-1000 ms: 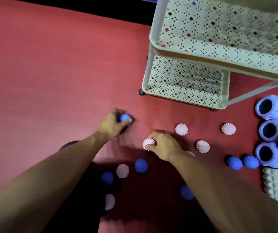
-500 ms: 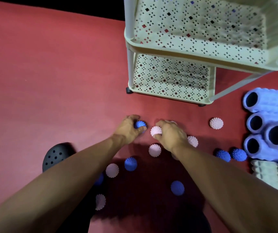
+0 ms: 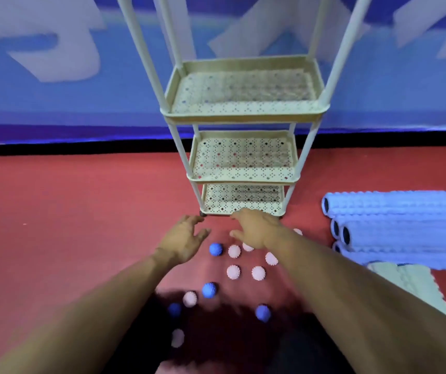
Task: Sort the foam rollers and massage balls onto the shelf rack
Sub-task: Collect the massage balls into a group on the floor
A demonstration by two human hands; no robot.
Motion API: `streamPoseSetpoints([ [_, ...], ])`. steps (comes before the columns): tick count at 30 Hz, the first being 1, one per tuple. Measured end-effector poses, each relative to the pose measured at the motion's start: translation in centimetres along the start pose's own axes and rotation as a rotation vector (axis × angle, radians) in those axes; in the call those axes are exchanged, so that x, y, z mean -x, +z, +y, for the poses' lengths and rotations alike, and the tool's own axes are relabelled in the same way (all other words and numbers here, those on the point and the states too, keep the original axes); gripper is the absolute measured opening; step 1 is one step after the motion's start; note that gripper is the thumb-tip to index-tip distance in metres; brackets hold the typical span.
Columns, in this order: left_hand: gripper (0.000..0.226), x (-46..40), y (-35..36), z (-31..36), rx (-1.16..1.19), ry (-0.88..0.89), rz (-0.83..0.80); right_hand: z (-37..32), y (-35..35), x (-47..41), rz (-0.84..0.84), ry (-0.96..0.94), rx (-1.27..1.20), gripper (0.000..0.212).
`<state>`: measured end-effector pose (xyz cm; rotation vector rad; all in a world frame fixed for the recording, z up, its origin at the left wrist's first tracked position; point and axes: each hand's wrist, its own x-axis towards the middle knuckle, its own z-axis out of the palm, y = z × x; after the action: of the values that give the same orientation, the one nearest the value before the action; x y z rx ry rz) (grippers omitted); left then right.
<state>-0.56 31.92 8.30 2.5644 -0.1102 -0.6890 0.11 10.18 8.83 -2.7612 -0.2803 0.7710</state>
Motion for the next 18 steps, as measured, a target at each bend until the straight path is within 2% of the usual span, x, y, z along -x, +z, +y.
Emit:
streamPoseSetpoints([
  [5,0.047,10.3,-5.2,6.3,-0.045,0.052,0.124,-3.2,-4.1,10.8,0.157,-0.016,-0.102,0.049],
  [9,0.048,14.6,-7.7,7.8,-0.09,0.077,0.178,-3.3,-5.4,16.3,0.208,-0.037,-0.118,0.052],
  [13,0.046,14.7,-7.8,7.6,-0.17,0.098,0.148,-1.4,-4.3,16.7,0.206,-0.006,-0.106,0.051],
  [18,0.042,9.5,-3.8,5.6,-0.149,0.088,0.071,2.5,-0.2,12.3,0.115,0.031,-0.103,0.049],
])
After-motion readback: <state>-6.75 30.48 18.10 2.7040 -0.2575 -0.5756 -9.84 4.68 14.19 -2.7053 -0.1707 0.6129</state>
